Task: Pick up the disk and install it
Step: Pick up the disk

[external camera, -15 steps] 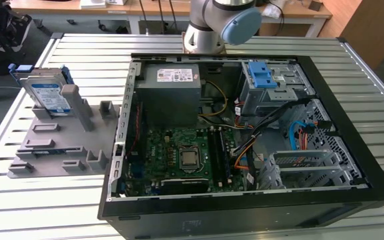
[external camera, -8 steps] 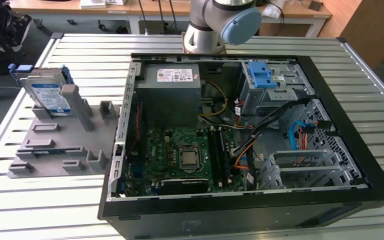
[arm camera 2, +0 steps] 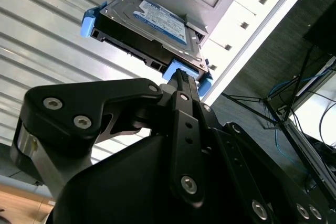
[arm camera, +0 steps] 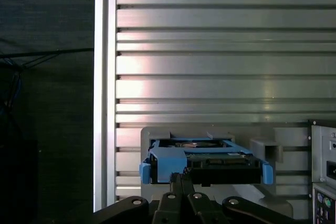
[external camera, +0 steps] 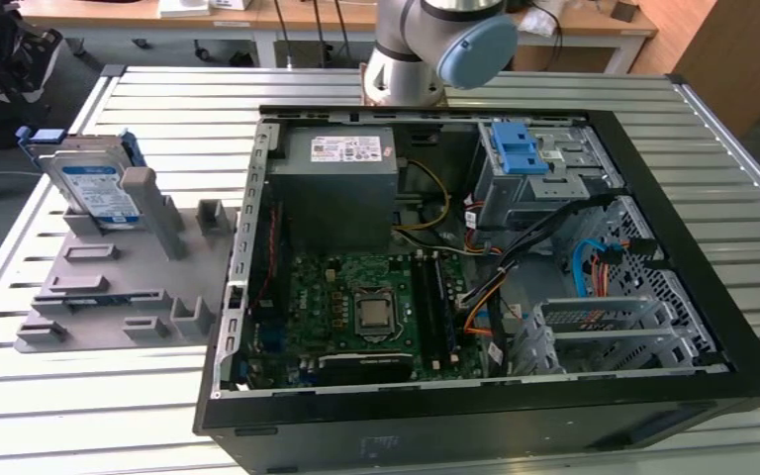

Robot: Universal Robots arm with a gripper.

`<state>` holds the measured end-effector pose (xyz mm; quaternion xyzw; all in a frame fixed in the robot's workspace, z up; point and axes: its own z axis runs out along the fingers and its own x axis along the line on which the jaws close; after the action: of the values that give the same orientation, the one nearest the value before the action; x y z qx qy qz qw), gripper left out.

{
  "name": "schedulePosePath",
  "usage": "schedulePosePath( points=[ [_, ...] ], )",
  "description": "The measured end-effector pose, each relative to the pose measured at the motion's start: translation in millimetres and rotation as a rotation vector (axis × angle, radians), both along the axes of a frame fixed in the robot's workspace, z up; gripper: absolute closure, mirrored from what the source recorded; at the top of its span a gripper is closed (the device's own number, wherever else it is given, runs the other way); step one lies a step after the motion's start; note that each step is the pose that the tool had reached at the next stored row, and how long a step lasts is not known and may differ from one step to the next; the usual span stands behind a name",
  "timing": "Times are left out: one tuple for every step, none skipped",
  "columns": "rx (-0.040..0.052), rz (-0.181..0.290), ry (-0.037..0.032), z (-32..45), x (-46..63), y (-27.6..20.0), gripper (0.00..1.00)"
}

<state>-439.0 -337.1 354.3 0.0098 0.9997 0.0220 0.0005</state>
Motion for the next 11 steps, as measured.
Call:
schedulePosePath(
  points=[
    [0.0000, 0.000, 0.0000, 0.0, 0.0, 0.0, 0.89],
    [0.0000, 0.000, 0.0000, 0.0, 0.0, 0.0, 0.89],
    [0.0000, 0.000, 0.0000, 0.0, 0.0, 0.0, 0.89],
    [0.0000, 0.001, 0.0000, 0.0, 0.0, 0.0, 0.89],
    [0.0000, 0.002, 0.0000, 0.0, -0.1, 0.0, 0.89],
    [0.0000, 0.005, 0.0000, 0.0, -0.1, 0.0, 0.89],
    [0.0000, 0.009, 0.0000, 0.0, -0.1, 0.0, 0.89],
    [0.0000, 0.015, 0.0000, 0.0, -0.1, 0.0, 0.89],
    [0.0000, 0.023, -0.0001, 0.0, -0.1, 0.0, 0.89],
    [0.0000, 0.035, 0.0000, 0.0, -0.1, 0.0, 0.89],
    [0.0000, 0.045, 0.0000, 0.0, -0.1, 0.0, 0.89]
  ],
)
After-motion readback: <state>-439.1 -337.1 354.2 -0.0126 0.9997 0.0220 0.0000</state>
